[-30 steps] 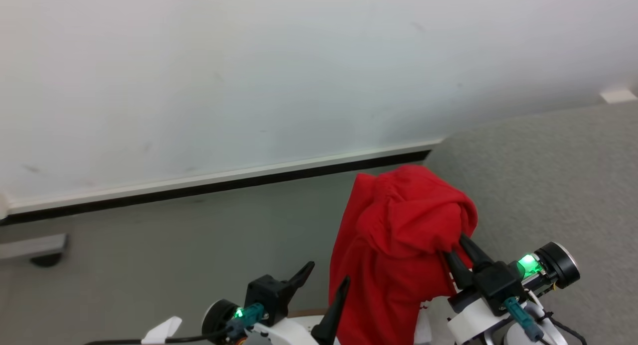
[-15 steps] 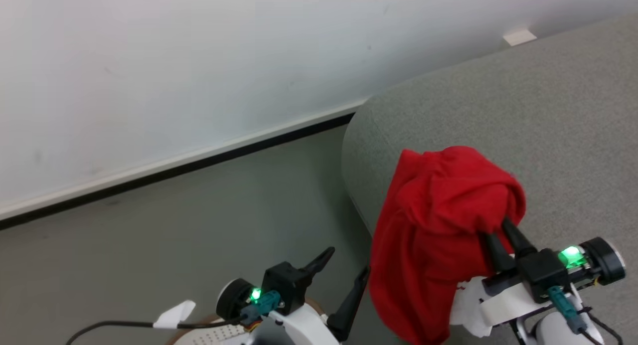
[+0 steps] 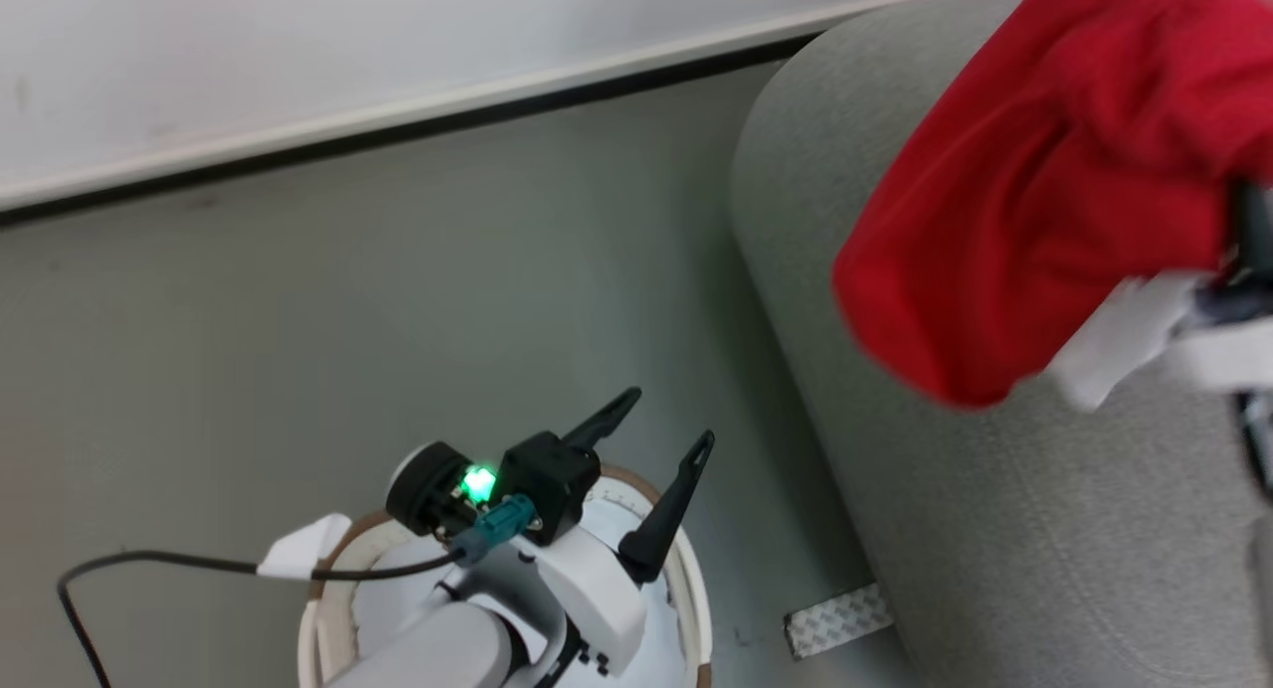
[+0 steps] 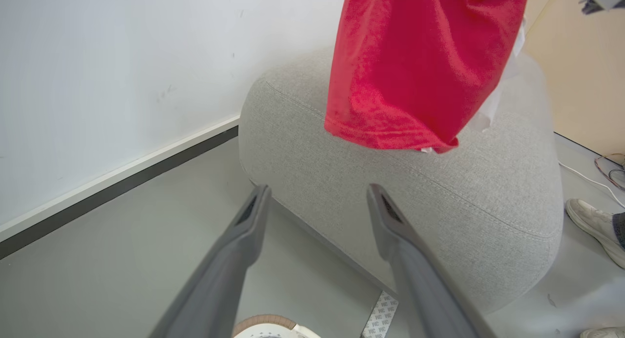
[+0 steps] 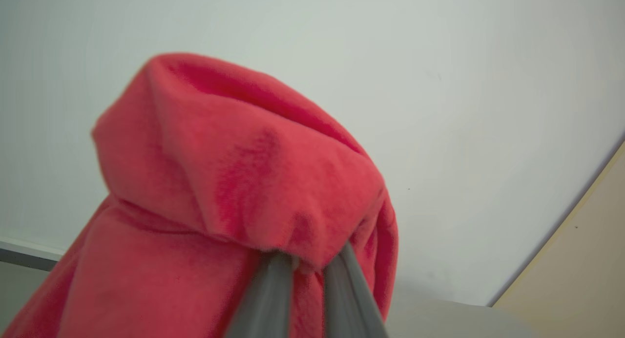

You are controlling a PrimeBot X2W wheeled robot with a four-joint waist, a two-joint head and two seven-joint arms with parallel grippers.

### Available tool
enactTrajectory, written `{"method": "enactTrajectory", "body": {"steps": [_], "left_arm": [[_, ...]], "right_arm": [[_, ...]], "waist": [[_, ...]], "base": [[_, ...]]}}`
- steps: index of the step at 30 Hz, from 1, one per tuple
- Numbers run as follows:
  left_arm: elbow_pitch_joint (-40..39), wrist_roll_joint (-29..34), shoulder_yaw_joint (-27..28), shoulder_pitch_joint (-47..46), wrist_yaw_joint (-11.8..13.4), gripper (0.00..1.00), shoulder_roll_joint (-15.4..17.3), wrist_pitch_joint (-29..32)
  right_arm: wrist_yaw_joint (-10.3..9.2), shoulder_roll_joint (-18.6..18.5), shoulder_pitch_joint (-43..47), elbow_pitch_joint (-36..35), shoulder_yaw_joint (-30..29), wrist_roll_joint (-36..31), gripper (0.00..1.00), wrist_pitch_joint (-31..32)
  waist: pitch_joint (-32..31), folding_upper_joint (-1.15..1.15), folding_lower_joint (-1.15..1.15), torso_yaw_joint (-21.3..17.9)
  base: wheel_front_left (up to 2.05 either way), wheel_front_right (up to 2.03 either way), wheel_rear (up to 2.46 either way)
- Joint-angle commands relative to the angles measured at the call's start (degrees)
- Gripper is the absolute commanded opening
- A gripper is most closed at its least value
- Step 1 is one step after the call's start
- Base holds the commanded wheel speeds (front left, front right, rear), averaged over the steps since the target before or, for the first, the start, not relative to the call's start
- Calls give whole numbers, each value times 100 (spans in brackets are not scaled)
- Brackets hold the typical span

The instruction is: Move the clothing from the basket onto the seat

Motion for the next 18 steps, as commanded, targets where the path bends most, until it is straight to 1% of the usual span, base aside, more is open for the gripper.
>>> {"method": "enactTrajectory", "body": {"steps": [1,4,8,12,15,17,18], "left_arm": [[-22,62,39,-119,-21,100,61,-17],[-15,106,103,-243,-50,100,107,-87],[3,105,161,-426,-78,100,66,-194],[35,103,230,-583,-112,100,35,-305],[43,86,273,-639,-119,100,43,-377],[54,68,280,-656,-128,100,58,-408],[68,69,277,-662,-139,100,66,-421]], "right_arm": [[-18,-135,-348,27,-110,14,0,20],[-18,-443,-1025,145,-513,150,0,235],[-18,-950,-1843,471,-1121,394,0,637],[-18,-1461,-2231,931,-1707,427,0,1022],[-17,-1637,-2279,1278,-2265,256,0,1124],[-17,-1603,-2148,1552,-2615,114,0,1064],[-17,-1524,-2065,1712,-2771,49,0,1016]], "waist": [[466,0,-1,371],[670,0,-1,567],[874,0,-1,850],[1086,0,-1,1127],[1240,0,-1,1275],[1320,0,-1,1342],[1344,0,-1,1367]], "base": [[0,0,0],[0,0,0],[0,0,0],[0,0,0],[0,0,0],[0,0,0],[0,0,0]]}}
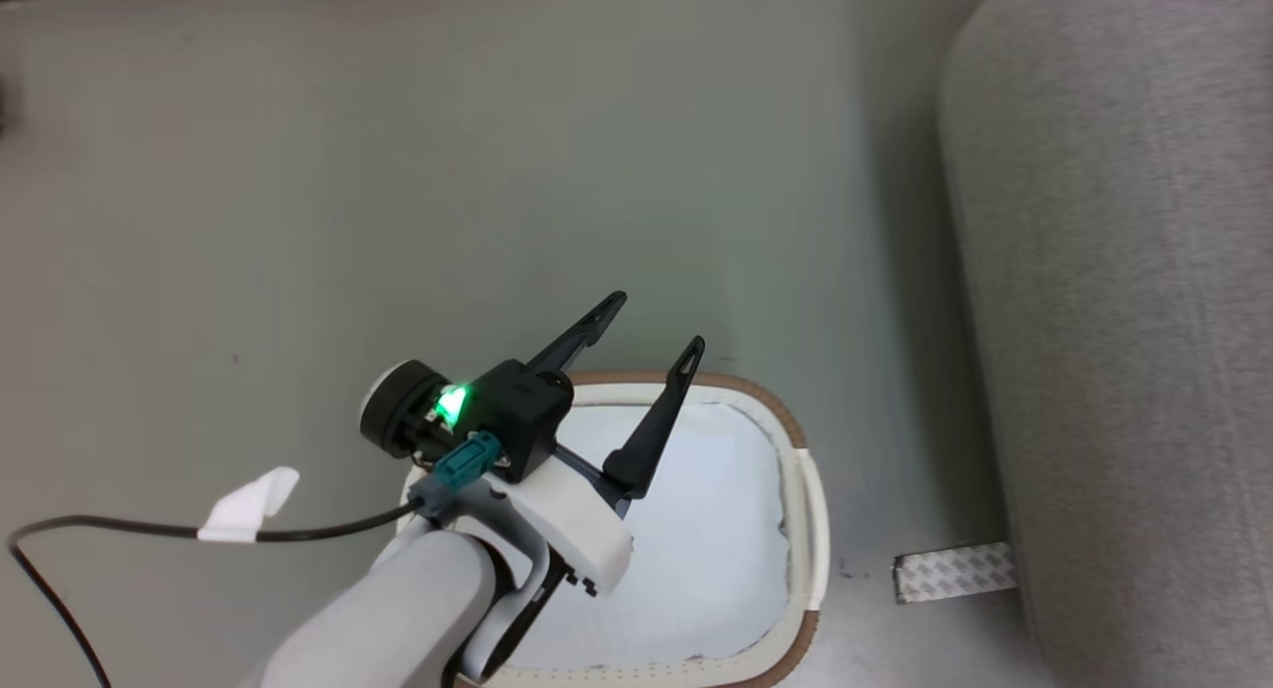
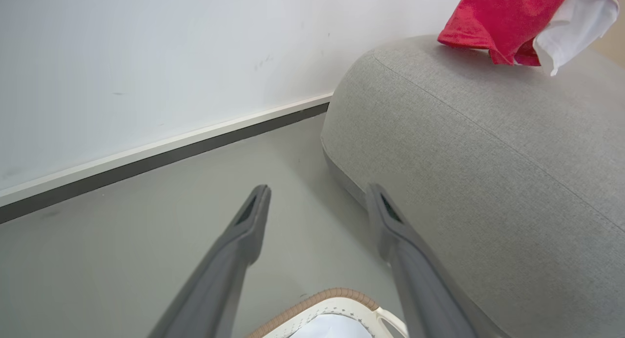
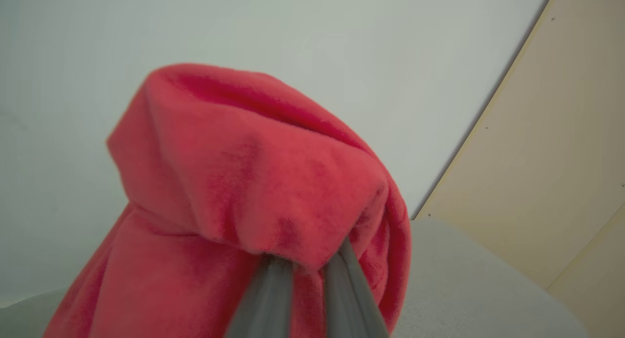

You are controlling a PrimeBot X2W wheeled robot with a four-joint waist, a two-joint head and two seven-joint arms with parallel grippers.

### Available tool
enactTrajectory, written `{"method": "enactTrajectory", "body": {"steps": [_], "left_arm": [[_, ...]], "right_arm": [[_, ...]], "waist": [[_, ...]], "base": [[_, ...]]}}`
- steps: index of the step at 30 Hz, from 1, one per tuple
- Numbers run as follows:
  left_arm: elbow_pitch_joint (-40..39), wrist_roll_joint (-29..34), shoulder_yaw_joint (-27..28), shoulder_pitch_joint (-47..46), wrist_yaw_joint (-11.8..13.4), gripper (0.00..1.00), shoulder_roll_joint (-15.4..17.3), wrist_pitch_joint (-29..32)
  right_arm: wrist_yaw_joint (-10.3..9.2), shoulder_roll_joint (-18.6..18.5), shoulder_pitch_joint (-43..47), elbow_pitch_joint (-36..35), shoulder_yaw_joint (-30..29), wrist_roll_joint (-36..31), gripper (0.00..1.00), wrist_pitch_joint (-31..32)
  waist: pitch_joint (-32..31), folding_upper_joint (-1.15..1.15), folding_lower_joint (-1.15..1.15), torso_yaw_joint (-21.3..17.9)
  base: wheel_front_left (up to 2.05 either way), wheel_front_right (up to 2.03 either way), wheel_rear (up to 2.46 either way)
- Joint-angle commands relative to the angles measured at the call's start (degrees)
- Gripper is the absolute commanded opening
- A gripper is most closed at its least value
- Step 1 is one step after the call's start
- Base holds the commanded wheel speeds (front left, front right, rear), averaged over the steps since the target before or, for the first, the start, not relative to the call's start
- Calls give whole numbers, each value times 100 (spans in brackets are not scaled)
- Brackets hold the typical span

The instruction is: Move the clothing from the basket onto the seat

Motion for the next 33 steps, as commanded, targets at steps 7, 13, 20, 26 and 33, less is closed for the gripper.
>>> {"method": "enactTrajectory", "body": {"steps": [7,13,20,26,33], "left_arm": [[174,-66,-6,57,-15,100,-28,-149],[316,-212,7,267,46,100,-112,-320],[536,-446,76,684,119,100,-202,-615],[782,-609,255,1070,273,100,-162,-877],[1043,-712,700,1671,606,100,-103,-1072]], "right_arm": [[-16,587,580,1028,-972,-643,78,-732],[-16,923,1191,1157,-790,-947,100,-1057],[-17,1344,2347,269,-95,-885,100,-1080],[-16,1680,3462,-752,608,-665,100,-1082],[-16,1867,4473,-1499,1642,-373,100,-1083]], "waist": [[-100,0,-2,147],[-656,0,-2,21],[-1450,0,-2,-70],[-2095,0,-2,50],[-2729,0,-2,265]], "base": [[0,0,0],[0,0,0],[0,0,0],[0,0,0],[0,0,0]]}}
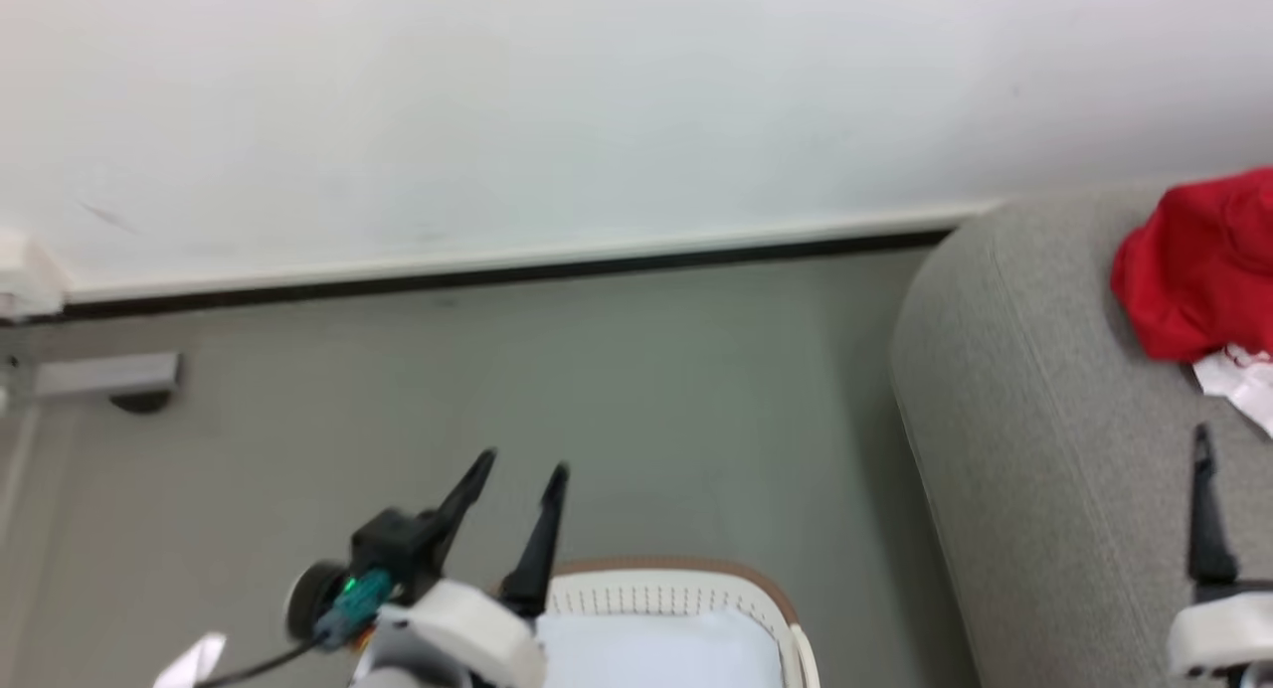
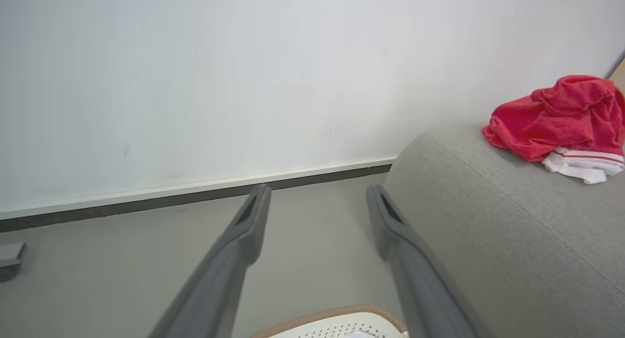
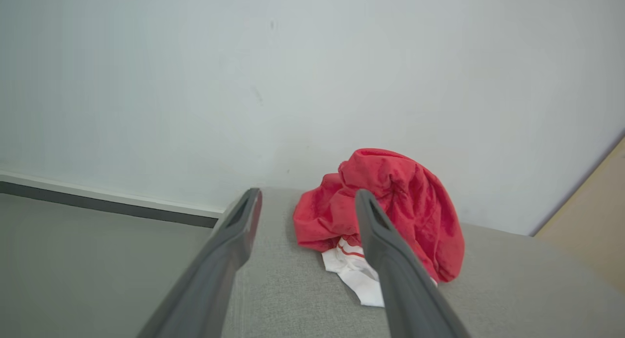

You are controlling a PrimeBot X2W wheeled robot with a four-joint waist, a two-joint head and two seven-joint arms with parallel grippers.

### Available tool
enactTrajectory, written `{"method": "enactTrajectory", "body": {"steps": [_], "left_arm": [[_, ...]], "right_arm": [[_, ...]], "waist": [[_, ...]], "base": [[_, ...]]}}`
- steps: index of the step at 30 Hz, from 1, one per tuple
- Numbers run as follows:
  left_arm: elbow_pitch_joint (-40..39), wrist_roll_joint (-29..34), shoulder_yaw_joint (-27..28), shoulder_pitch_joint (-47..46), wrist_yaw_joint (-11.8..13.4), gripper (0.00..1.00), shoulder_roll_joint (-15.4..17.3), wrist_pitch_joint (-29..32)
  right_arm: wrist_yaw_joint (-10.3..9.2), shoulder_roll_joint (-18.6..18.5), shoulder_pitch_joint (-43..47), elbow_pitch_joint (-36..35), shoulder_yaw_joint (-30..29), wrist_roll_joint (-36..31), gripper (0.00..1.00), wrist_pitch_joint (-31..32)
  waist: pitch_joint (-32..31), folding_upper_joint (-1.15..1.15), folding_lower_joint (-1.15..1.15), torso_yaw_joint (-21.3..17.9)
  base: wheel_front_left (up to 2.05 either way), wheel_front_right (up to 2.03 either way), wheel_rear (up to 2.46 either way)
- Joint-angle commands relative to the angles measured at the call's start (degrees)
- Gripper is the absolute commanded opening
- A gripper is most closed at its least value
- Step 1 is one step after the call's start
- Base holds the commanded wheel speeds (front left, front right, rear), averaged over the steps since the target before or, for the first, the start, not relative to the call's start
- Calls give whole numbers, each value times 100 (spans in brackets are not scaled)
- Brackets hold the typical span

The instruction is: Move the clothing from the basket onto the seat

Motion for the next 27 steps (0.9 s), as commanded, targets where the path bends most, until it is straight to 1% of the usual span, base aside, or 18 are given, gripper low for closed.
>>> {"method": "enactTrajectory", "body": {"steps": [1,3,6,8,10,13,17,21,24,27], "left_arm": [[43,-6,155,226,96,100,42,-44],[76,-45,244,349,142,100,31,-57],[27,27,584,691,203,100,2,-67],[-66,114,870,958,197,100,-53,-64],[-110,211,1156,1220,128,100,-89,-64],[-151,426,1512,1521,-13,100,-190,-65],[-124,738,1884,1807,-275,100,-396,-64],[-12,1017,2167,1980,-537,100,-617,-63],[48,1103,2331,2077,-823,100,-763,-63],[110,1288,2513,2144,-996,100,-885,-64]], "right_arm": [[-16,24,234,-149,149,130,100,-14],[-16,39,347,-231,266,170,100,-15],[-16,84,722,-427,582,302,100,-14],[-16,78,935,-524,749,468,100,-15],[-16,85,1127,-558,938,644,100,-15],[-16,80,1378,-532,1170,825,100,-15],[-16,82,1615,-511,1335,1012,100,-15],[-16,83,1689,-389,1383,1141,100,-15],[-16,82,1683,-308,1366,1238,100,-15],[-17,82,1680,-234,1380,1251,100,-15]], "waist": [[-368,0,2,176],[-453,0,2,212],[-690,0,2,332],[-774,0,2,404],[-845,0,2,454],[-936,0,2,515],[-1033,0,2,596],[-1110,0,2,607],[-1149,0,2,575],[-1166,0,2,543]], "base": [[0,0,0],[0,0,0],[0,0,0],[0,0,0],[0,0,0],[0,0,0],[0,0,0],[0,0,0],[0,0,0],[0,0,0]]}}
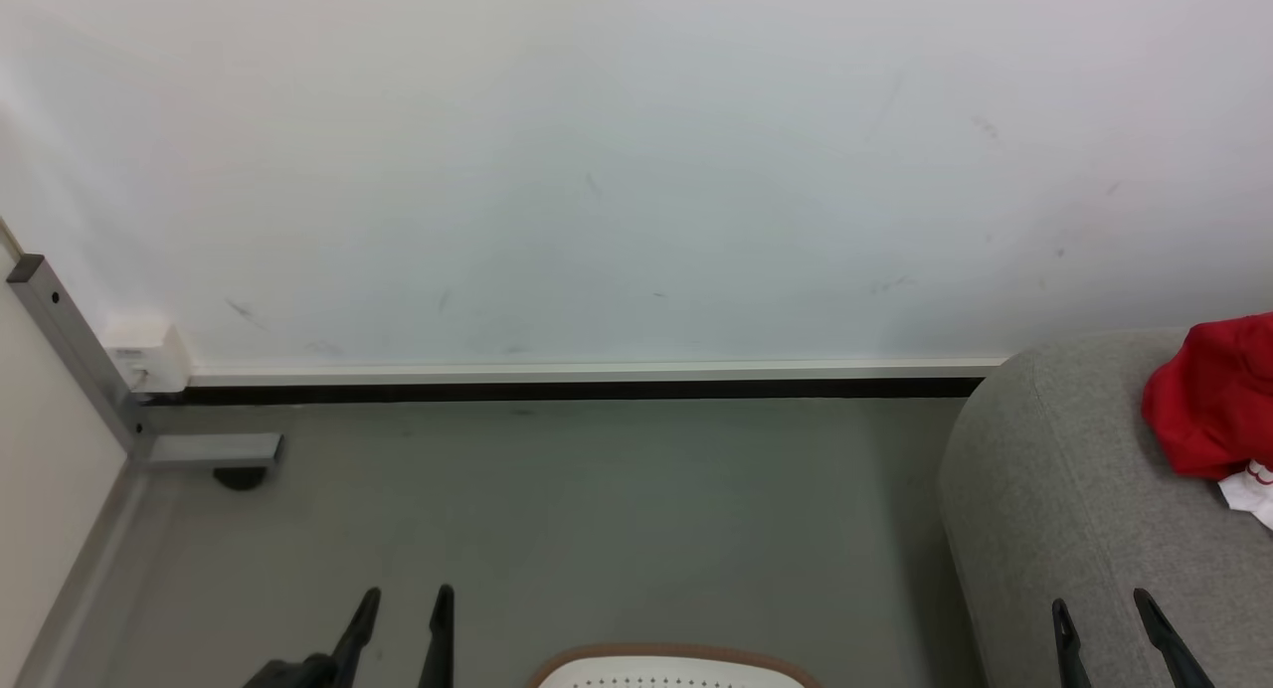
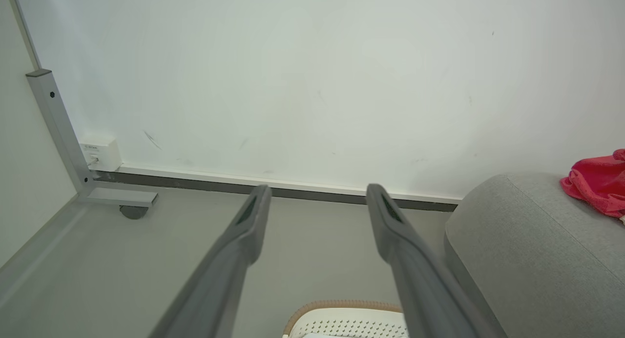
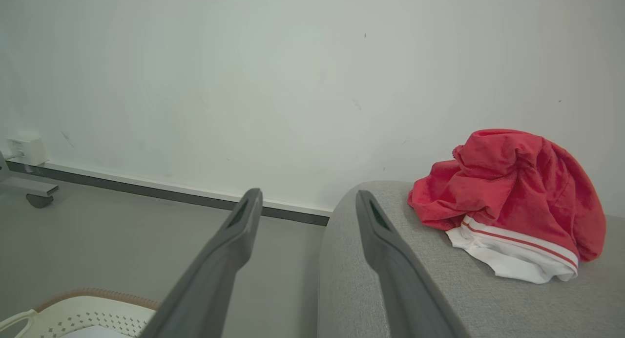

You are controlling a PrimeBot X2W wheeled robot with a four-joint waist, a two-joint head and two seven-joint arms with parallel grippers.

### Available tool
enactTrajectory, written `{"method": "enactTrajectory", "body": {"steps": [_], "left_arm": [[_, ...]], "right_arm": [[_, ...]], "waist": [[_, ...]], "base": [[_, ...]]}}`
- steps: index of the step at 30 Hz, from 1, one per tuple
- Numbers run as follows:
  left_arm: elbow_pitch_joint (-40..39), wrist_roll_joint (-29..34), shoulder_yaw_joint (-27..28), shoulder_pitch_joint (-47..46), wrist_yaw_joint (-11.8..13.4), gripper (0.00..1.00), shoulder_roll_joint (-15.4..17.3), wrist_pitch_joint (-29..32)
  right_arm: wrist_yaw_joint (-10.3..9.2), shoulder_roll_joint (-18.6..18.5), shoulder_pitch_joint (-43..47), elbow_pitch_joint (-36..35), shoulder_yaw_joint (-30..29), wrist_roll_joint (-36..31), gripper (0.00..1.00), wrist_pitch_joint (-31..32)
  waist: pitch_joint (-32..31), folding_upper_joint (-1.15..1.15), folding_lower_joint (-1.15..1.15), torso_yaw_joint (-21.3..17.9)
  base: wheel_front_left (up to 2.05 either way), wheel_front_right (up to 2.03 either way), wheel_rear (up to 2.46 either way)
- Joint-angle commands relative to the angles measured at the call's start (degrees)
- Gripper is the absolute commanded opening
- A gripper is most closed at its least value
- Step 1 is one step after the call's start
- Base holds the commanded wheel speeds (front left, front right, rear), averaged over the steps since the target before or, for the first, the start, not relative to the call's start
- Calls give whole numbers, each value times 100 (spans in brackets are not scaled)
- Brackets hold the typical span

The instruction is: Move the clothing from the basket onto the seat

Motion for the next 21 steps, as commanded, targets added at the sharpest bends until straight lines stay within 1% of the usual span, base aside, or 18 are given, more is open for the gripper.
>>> {"method": "enactTrajectory", "body": {"steps": [1,9,14,17,18,21], "left_arm": [[42,129,69,106,-45,100,-23,-4],[128,467,448,150,-370,100,-299,-5],[181,613,613,138,-512,100,-411,-5],[260,581,709,165,-593,100,-484,-5],[273,568,695,94,-594,0,-494,2],[405,500,695,109,-599,0,-532,40]], "right_arm": [[-17,-16,39,28,-16,17,100,-15],[-17,-16,70,105,-14,38,100,-15],[-17,-16,28,126,12,66,100,-15],[-17,-16,-2,130,22,82,100,-15],[1,1,-1,147,37,48,0,0],[1,39,-8,287,17,116,0,60]], "waist": [[-4,0,1,-14],[-15,0,1,-60],[5,0,1,-56],[16,0,1,-53],[17,0,1,-55],[20,0,1,-57]], "base": [[0,0,0],[0,0,0],[0,0,0],[0,0,0],[0,0,0],[0,0,0]]}}
